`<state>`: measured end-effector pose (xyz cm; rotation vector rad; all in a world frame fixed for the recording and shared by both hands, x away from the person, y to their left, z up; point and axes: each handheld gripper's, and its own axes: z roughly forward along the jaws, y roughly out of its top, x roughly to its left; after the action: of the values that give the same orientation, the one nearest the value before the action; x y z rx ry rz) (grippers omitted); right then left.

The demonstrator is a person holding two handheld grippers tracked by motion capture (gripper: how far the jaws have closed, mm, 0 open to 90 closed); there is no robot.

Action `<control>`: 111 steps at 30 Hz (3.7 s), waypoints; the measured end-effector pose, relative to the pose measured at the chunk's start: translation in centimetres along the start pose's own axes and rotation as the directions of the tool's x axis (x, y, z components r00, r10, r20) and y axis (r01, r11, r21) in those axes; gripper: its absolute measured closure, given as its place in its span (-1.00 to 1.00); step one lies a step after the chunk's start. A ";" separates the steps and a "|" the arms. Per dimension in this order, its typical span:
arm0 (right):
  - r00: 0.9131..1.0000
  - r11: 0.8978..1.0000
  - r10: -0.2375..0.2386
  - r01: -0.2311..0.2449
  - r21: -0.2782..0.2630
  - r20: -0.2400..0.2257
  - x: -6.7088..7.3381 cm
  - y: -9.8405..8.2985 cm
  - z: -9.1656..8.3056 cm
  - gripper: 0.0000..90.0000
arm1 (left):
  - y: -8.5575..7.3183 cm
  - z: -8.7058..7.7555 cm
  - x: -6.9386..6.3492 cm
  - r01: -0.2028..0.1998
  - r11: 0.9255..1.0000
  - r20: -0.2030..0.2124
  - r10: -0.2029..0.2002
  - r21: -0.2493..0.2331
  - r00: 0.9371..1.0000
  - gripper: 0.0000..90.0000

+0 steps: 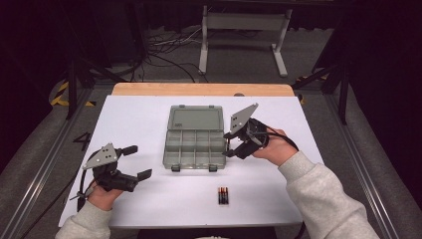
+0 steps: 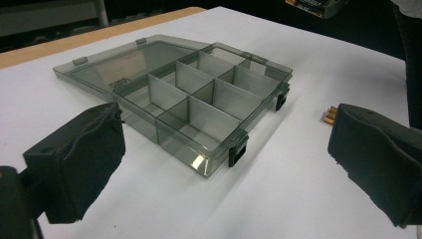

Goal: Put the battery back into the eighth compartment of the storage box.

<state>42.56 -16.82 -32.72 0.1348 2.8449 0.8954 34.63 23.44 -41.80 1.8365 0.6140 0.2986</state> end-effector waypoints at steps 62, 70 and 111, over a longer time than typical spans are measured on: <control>0.992 0.996 -0.016 0.026 0.082 -0.125 -2.9 -0.3 7.7 -0.07 | -0.1 -0.2 0.1 0.002 1.000 -0.007 -0.002 -0.006 1.000 -0.95; 0.989 0.994 -0.018 0.032 0.101 -0.145 -2.8 -0.4 8.1 -0.07 | -0.1 -0.2 0.1 0.002 1.000 -0.006 -0.003 -0.007 1.000 -0.95; 0.992 0.994 -0.005 0.019 0.105 -0.129 -2.5 -0.5 7.9 -0.37 | 0.0 -0.3 0.1 0.006 1.000 -0.004 -0.006 -0.007 1.000 -0.95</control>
<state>46.42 -13.17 -39.08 0.0748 3.0100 0.7773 34.55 23.72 -41.75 1.8270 0.6207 0.3000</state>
